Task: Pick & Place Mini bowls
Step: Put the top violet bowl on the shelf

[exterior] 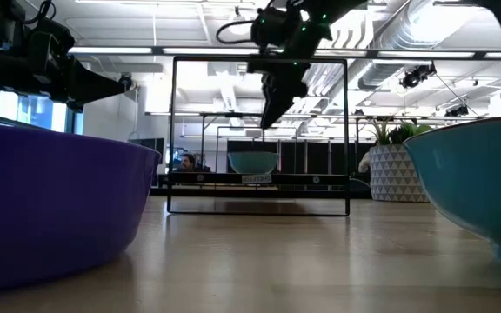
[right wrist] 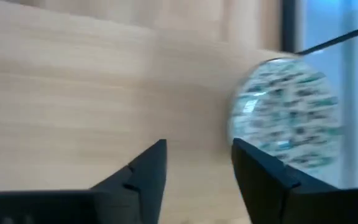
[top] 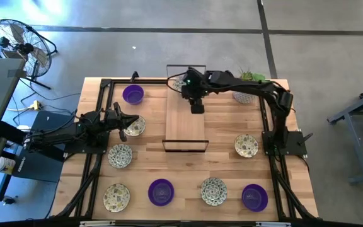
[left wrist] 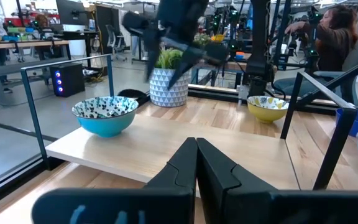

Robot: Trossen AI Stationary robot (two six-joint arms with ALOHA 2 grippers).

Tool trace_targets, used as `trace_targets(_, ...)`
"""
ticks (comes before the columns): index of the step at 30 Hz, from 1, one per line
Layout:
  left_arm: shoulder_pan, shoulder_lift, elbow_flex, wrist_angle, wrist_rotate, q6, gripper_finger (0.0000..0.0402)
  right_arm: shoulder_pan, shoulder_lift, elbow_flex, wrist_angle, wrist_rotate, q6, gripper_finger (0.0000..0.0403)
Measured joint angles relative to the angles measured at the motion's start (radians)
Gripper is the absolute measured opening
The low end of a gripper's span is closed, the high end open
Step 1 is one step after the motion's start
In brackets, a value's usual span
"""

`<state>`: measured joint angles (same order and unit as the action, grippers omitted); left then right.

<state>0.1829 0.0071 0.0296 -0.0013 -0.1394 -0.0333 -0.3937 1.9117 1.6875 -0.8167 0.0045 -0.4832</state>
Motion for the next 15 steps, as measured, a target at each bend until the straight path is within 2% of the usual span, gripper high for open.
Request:
trace_targets(3,0.000,0.000,0.000,-0.001,0.001,0.000,0.0000,0.014,-0.042,-0.058,0.013,-0.023,0.012,0.0110)
trace_targets(8,0.000,0.000,0.000,-0.003,0.033,-0.001,0.0000,0.023,-0.171,-0.265,0.197,-0.059,0.024,0.0015)
trace_targets(10,0.000,0.000,-0.001,-0.003,0.048,-0.001,0.0000,0.022,-0.243,-0.376,0.304,-0.066,0.061,0.0009)
trace_targets(12,0.000,0.000,-0.001,-0.002,0.052,-0.001,0.0000,0.021,-0.324,-0.492,0.438,-0.066,0.107,0.0020)
trace_targets(15,0.000,0.000,-0.002,0.005,0.084,0.002,0.0000,0.029,-0.449,-0.676,0.726,-0.062,0.163,0.0026)
